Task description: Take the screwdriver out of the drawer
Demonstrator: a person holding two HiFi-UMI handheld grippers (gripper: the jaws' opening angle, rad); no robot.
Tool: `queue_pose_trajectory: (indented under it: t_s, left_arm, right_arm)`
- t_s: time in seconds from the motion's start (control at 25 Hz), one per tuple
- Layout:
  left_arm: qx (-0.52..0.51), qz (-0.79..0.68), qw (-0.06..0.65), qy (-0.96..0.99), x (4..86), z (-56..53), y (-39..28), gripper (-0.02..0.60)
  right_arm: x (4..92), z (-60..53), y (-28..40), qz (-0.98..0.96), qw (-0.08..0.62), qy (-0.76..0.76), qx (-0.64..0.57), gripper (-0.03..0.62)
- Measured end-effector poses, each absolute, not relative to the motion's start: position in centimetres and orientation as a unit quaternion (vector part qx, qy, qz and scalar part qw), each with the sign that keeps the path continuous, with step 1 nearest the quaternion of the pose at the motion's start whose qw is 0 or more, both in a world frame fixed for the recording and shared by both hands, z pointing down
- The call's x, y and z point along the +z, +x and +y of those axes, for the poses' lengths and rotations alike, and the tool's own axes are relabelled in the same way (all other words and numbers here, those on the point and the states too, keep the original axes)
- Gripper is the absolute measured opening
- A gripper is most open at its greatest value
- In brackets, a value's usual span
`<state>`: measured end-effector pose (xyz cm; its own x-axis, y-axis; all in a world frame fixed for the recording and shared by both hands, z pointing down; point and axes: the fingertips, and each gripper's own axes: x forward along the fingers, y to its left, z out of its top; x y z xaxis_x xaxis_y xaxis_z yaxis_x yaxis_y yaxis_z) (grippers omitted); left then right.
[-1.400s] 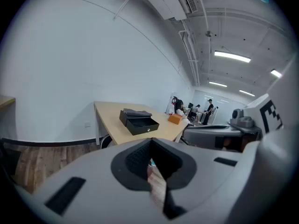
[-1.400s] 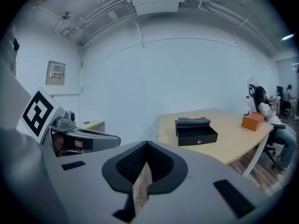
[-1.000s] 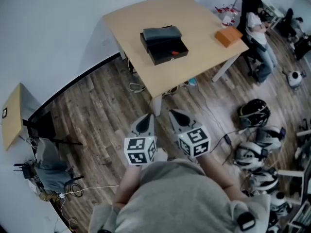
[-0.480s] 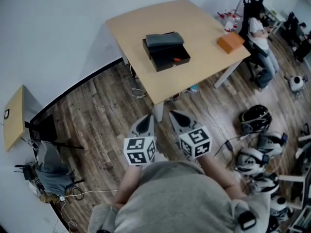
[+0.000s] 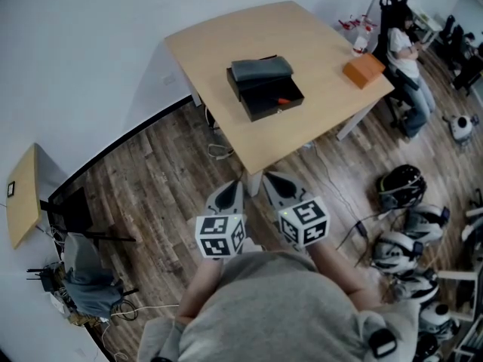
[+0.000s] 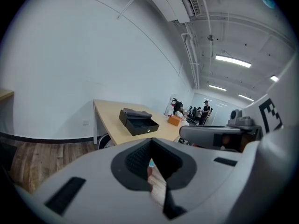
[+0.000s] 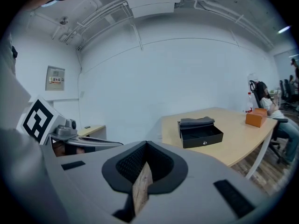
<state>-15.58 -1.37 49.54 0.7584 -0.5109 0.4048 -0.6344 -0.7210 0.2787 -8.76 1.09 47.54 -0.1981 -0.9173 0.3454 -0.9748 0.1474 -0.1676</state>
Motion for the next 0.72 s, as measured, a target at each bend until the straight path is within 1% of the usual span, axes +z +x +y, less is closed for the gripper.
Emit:
queue_pose_trajectory:
  t_s: [0.72]
  left_arm:
    - [0.155,-0.300,0.215,0.916,50.6,-5.4,-16.9,0.002]
  right_arm:
    - [48.2,-3.0,-9.7,-0.736,0.076,0.646,0.188,0.000]
